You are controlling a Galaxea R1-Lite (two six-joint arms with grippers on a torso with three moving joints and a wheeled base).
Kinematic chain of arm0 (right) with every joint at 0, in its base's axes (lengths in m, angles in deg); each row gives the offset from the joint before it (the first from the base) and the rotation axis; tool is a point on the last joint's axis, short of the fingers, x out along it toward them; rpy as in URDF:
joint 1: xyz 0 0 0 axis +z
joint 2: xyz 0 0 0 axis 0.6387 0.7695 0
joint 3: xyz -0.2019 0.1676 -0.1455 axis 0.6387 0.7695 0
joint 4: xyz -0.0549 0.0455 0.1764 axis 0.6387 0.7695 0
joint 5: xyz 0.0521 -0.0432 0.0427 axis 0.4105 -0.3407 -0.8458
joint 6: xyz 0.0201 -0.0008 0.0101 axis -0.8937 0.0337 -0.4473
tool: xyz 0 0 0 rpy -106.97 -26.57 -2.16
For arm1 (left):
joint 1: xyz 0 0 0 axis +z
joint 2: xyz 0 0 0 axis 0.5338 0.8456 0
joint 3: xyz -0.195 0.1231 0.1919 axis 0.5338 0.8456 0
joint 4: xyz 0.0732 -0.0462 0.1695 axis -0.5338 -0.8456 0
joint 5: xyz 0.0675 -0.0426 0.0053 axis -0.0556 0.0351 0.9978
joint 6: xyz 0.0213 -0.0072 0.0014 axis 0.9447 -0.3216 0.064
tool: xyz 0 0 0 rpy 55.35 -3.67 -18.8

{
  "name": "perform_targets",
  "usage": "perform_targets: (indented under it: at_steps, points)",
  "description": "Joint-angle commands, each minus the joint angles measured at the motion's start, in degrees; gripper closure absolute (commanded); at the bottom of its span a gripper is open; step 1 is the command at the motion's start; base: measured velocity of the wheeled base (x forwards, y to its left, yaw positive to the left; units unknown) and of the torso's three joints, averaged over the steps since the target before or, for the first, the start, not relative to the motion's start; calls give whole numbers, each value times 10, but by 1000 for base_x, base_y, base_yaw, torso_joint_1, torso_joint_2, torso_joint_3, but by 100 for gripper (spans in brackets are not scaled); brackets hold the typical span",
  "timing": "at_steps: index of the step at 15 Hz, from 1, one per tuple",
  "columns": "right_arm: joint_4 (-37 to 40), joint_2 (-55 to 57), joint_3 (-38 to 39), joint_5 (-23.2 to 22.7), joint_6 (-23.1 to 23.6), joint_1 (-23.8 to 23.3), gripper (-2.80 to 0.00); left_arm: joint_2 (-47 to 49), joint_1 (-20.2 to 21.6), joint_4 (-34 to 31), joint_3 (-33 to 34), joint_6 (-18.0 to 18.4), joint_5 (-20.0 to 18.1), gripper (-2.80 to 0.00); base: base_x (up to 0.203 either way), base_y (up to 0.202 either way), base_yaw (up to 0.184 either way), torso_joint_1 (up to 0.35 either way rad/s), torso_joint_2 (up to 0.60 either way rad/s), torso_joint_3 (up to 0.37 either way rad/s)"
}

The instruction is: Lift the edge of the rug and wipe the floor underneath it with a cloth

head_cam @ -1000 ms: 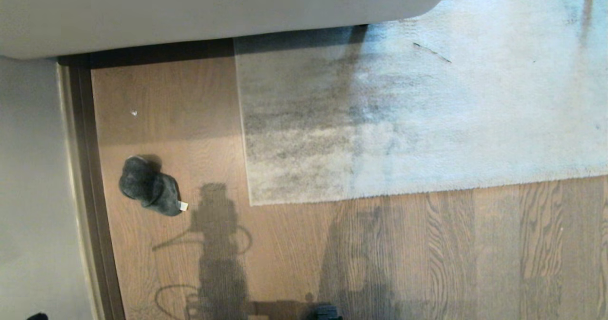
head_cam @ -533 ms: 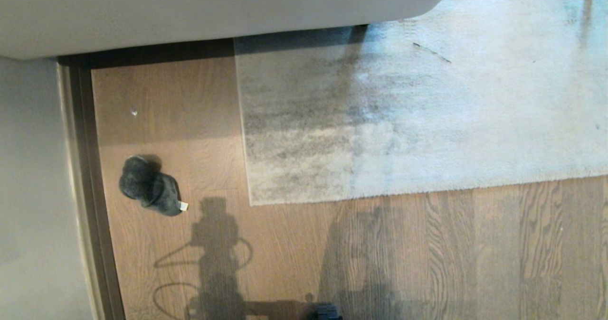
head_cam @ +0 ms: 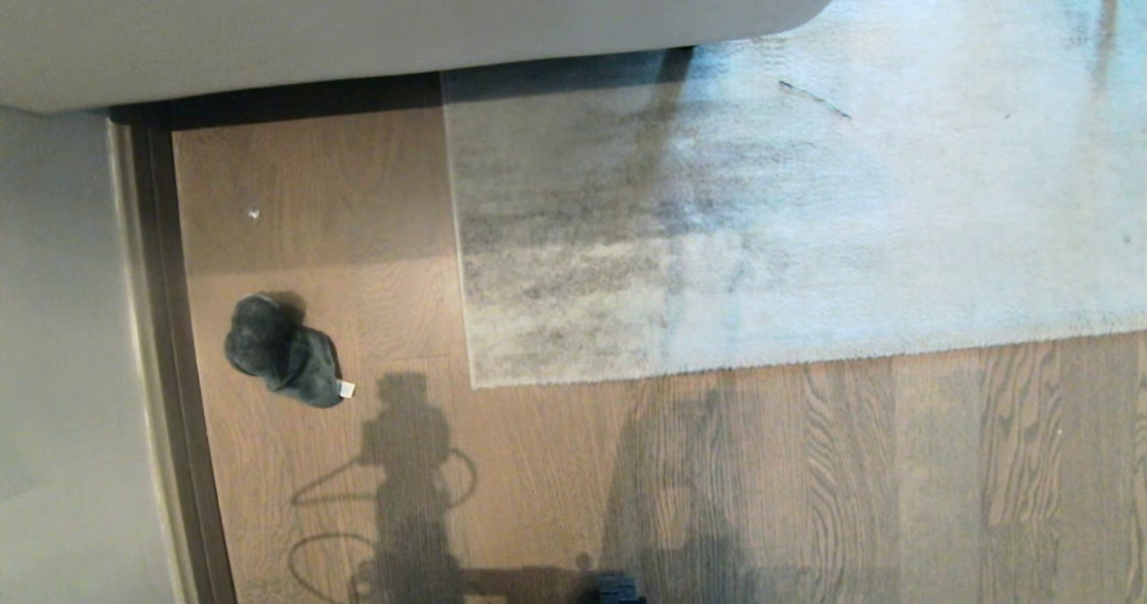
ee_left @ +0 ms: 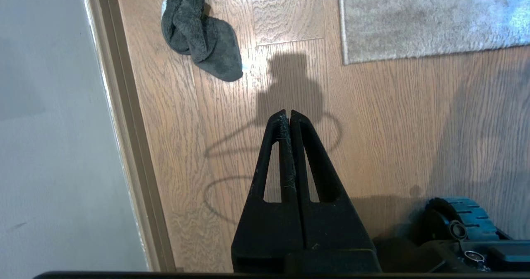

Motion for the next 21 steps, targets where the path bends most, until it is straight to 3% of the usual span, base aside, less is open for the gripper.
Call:
perform_targets:
  at_steps: [1,21]
  points:
    - [0,1,0,1,0,0,0,0,0,0,0,-6,0,0,0,0,0,5,-1,87]
    - [0,1,0,0,0,0,0,0,0,0,0,-28,11,0,0,0,0,2,2,196]
